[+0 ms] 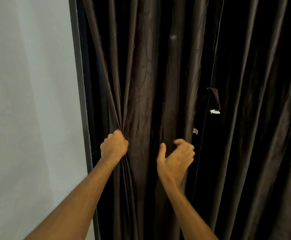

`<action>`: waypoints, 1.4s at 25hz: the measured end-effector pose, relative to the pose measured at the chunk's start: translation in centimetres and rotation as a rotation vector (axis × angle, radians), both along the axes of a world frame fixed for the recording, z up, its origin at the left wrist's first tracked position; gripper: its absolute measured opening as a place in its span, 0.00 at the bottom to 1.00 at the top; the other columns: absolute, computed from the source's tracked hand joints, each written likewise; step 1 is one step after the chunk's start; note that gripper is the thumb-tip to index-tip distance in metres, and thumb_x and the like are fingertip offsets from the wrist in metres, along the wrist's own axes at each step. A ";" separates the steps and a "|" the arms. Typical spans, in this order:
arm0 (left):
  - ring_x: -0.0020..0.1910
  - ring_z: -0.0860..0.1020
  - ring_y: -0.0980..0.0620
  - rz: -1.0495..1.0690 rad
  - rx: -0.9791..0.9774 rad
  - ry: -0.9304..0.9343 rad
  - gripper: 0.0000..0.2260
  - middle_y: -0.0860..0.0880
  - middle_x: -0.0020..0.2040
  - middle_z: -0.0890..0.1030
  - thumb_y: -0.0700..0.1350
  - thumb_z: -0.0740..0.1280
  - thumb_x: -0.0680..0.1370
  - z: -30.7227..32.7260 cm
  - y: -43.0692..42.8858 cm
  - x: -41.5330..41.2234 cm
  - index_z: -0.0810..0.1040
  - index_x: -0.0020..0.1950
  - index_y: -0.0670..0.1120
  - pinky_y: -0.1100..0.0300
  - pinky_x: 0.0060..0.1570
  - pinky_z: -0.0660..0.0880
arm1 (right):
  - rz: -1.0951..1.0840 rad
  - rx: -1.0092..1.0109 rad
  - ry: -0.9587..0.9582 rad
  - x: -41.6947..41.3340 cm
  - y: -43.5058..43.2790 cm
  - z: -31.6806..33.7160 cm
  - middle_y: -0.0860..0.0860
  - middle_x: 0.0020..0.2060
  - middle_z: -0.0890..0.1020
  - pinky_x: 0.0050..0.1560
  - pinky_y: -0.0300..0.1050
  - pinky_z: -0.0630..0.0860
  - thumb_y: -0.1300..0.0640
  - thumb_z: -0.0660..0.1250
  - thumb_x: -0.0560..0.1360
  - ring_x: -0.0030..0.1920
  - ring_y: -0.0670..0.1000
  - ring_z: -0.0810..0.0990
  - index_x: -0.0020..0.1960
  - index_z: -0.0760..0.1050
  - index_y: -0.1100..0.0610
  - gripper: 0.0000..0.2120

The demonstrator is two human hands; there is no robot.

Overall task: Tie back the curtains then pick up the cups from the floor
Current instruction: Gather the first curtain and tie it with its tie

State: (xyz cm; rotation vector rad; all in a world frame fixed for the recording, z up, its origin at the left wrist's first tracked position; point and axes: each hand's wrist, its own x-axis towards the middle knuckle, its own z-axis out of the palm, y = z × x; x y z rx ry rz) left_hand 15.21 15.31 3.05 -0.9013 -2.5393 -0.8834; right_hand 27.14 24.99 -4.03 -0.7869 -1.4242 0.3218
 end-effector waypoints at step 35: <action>0.55 0.77 0.42 -0.196 -0.023 -0.031 0.12 0.41 0.57 0.78 0.47 0.54 0.83 1.1 -1.2 0.4 0.73 0.59 0.42 0.51 0.50 0.71 | 0.467 -0.028 -0.501 -8.0 -5.8 -1.4 0.55 0.58 0.82 0.48 0.40 0.79 0.60 0.62 0.80 0.50 0.49 0.83 0.68 0.73 0.59 0.17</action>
